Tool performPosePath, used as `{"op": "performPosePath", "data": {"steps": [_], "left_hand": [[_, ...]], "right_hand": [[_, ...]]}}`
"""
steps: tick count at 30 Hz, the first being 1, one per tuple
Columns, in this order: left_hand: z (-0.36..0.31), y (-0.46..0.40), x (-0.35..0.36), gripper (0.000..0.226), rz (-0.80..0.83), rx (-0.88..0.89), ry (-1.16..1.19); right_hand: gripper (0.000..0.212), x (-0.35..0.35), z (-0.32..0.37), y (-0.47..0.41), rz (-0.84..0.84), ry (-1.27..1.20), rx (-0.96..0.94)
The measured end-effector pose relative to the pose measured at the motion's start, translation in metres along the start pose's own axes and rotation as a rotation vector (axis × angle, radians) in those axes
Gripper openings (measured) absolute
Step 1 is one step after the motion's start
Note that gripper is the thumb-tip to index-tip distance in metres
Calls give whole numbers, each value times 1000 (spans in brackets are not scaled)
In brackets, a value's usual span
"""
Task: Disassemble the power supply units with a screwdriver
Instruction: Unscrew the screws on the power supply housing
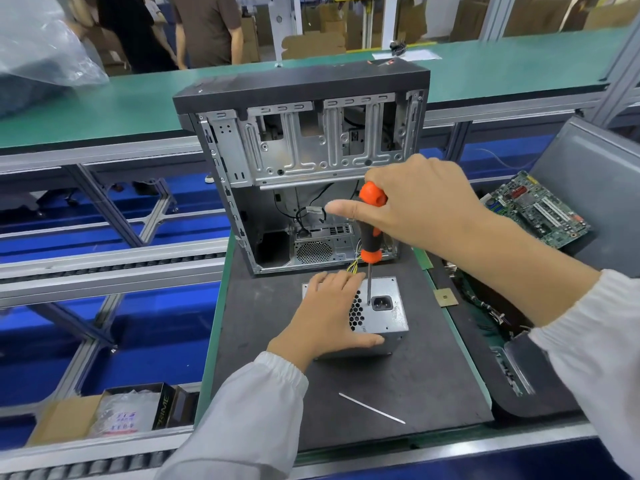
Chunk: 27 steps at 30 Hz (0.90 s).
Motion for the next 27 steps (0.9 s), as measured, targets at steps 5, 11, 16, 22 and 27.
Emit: {"op": "performPosePath", "data": {"steps": [5,11,16,22,27], "left_hand": [[-6,-2,2,109,-16,37,-15],[-7,-4,2,110,-14,55,29],[-5,-3,-7,74,-81,11,347],[-2,-7,-7,14,-121,-127,684],[-2,-5,-9,18,-108,-152,727]], "right_hand": [[56,-5,-1,-8,194,77,-32],[24,-21,-18,-15,593,-56,-96],[21,-27,-18,-11,884,-311,-152],[54,-17,2,-13,573,-143,-144],[59,-8,6,-17,335,290,-152]]}}
Point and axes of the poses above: each hand's wrist, its own y-axis away from the middle knuckle, its own x-axis out of the palm, z = x × y, the point moved 2 cm from there along -y, towards the middle knuckle, and after that the axes turned 10 degrees about -y, right-handed, at the moved point
